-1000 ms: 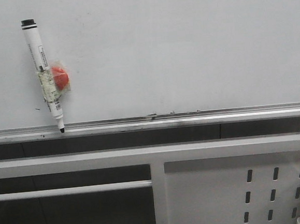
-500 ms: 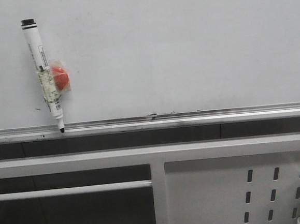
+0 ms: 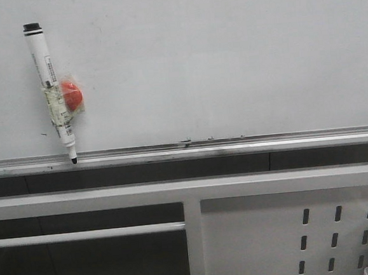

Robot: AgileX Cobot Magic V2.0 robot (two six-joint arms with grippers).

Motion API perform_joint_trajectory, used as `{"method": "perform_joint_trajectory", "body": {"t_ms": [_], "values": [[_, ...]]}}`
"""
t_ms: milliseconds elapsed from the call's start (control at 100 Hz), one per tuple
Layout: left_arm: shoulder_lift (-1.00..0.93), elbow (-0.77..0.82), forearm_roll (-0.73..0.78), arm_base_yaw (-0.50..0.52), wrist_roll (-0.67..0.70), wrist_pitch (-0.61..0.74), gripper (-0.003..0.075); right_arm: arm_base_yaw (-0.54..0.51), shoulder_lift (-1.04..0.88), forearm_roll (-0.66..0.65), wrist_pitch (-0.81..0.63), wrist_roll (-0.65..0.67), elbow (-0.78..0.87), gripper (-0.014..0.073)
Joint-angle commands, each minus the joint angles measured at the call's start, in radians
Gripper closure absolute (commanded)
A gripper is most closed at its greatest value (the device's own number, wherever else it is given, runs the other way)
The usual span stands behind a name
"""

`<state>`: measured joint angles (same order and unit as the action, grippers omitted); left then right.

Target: Write number 1 on whiteboard

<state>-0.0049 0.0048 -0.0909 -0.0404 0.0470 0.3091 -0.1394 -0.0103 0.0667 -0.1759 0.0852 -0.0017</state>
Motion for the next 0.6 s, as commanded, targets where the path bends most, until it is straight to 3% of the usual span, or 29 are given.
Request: {"method": "perform_joint_trajectory", "body": {"t_ms": [0,110,200,290,440,590], "values": [[0.031,-0.002,-0.052,0.003,0.014,0.053,0.074,0.001,0.018,0.023,0.144,0.036,-0.087,0.0663],[0.113,-0.12,-0.05,0.003,0.014,-0.088,0.074,0.001,0.101,0.023,0.374,0.036,-0.255,0.0663],[0.224,-0.242,-0.022,0.003,0.014,-0.172,0.074,0.001,0.202,0.036,0.419,0.036,-0.385,0.0663],[0.312,-0.321,-0.022,0.003,0.014,-0.135,0.074,0.001,0.276,0.036,0.338,0.036,-0.464,0.0663],[0.416,-0.349,-0.022,0.003,0.014,-0.016,0.0739,0.001,0.355,0.036,0.048,0.036,-0.489,0.0663],[0.454,-0.349,-0.007,-0.005,0.014,-0.078,0.0721,0.001,0.37,0.038,0.023,0.036,-0.489,0.0663]]}}
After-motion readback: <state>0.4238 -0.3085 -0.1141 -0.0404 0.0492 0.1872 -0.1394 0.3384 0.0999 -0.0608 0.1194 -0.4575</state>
